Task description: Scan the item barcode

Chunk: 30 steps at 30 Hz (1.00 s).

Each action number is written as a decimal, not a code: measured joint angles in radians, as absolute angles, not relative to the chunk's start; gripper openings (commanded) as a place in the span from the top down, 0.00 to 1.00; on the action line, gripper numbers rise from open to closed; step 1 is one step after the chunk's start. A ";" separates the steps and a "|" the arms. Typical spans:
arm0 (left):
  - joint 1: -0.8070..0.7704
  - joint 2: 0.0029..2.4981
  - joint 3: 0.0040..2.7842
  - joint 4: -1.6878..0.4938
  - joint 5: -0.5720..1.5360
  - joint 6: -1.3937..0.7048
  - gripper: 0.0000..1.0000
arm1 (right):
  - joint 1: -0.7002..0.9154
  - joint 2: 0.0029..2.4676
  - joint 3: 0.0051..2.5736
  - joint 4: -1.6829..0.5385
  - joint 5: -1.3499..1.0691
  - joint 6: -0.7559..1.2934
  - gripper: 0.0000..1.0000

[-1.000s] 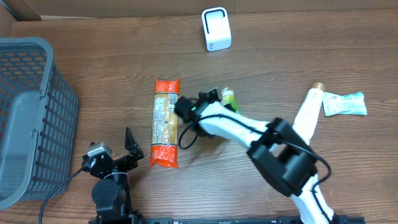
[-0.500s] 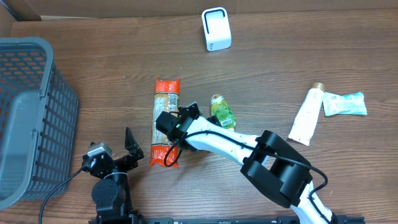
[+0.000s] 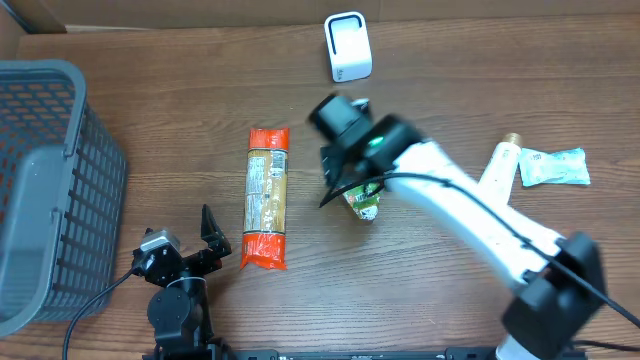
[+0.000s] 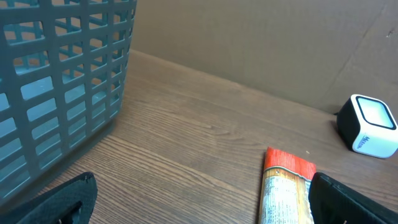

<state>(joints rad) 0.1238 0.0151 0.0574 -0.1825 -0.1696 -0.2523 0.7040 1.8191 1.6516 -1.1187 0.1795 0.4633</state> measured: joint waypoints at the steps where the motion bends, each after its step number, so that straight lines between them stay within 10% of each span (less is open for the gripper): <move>1: 0.124 0.015 0.058 -0.183 -0.170 -0.252 0.00 | 0.679 1.808 1.652 -1.123 0.155 0.454 0.22; 30: 0.124 0.015 0.058 -0.183 -0.170 -0.252 0.00 | 0.307 1.805 1.634 -1.188 -0.239 0.151 0.14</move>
